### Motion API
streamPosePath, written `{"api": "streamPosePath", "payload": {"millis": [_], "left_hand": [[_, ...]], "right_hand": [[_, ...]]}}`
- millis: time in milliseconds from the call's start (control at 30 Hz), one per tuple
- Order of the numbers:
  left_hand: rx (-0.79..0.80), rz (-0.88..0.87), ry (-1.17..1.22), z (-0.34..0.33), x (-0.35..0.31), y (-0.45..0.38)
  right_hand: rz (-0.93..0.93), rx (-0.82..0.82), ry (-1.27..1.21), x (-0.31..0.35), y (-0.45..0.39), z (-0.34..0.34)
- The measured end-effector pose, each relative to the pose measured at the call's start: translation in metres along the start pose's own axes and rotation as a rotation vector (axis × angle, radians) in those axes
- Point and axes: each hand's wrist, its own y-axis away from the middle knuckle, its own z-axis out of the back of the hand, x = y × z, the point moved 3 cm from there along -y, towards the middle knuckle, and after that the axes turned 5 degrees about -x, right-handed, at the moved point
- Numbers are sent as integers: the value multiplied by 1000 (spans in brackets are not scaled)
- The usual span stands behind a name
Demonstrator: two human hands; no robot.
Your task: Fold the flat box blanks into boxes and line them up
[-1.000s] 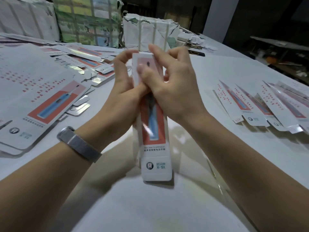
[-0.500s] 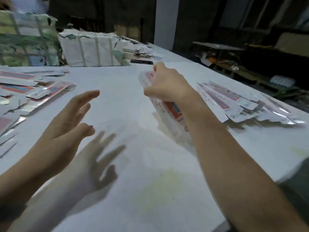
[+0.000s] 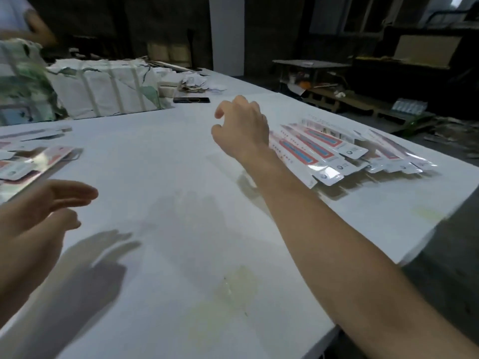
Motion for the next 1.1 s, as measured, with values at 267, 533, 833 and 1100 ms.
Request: {"api": "streamPosePath", "payload": {"millis": [267, 533, 833, 1100], "left_hand": [[-104, 46, -945, 32, -6, 13], [-37, 440, -1230, 87, 17, 12], [-46, 237, -1291, 83, 1, 21], [-371, -278, -786, 61, -57, 25]], "right_hand": [[411, 253, -550, 123, 91, -2], [537, 387, -725, 193, 126, -9], [426, 380, -832, 205, 115, -26], [265, 157, -933, 176, 86, -20]]}}
